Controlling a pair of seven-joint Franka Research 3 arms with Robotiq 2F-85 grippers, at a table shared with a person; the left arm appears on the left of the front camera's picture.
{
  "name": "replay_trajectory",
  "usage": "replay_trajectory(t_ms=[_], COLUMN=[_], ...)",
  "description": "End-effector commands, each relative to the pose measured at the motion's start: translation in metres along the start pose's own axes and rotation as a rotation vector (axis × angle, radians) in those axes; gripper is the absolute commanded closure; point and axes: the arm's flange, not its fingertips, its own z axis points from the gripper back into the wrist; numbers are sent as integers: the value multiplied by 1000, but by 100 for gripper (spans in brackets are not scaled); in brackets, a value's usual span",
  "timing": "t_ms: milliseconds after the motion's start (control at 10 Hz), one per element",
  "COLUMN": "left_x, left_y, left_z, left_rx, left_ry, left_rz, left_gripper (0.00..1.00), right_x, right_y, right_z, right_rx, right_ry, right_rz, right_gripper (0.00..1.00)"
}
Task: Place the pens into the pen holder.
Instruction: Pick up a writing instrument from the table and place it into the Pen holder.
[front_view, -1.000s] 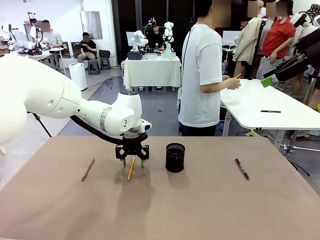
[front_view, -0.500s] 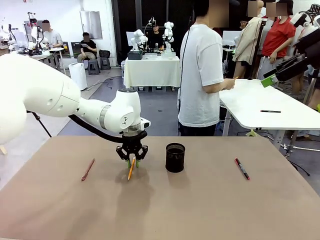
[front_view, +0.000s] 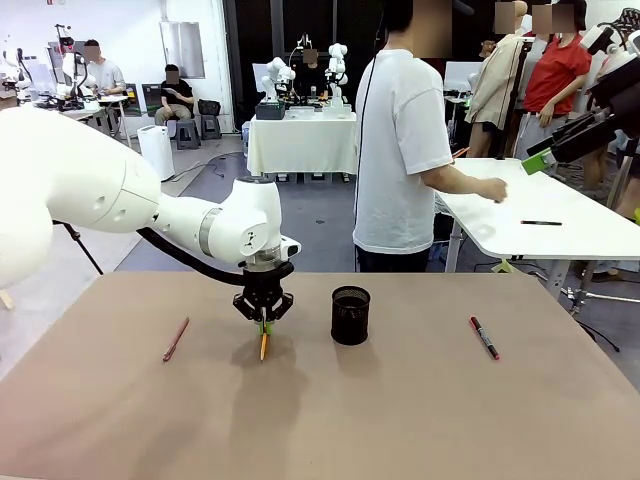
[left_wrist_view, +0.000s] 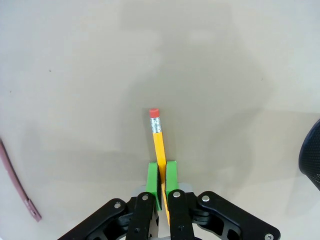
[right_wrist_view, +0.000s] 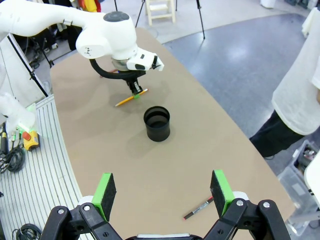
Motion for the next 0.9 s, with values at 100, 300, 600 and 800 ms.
replay_trajectory(t_ms=[100,300,600,800], left_x=[-4,-7,-18,-28], left_y=[11,18,32,41], left_z=[9,21,53,75], left_rx=[-15,-24,-12,-61], left_ry=[-3,-22,-26,-69], left_rz=[-22,-41,-57,-122], left_gripper=[100,100,100,100], right_x=[0,0,0,0], right_y=[1,1,1,1], right_z=[-1,-1,-1,-1], right_rx=[3,3,3,3], right_ry=[-10,-10,-10,-10], right_rz=[4,4,4,4], right_gripper=[0,0,0,0])
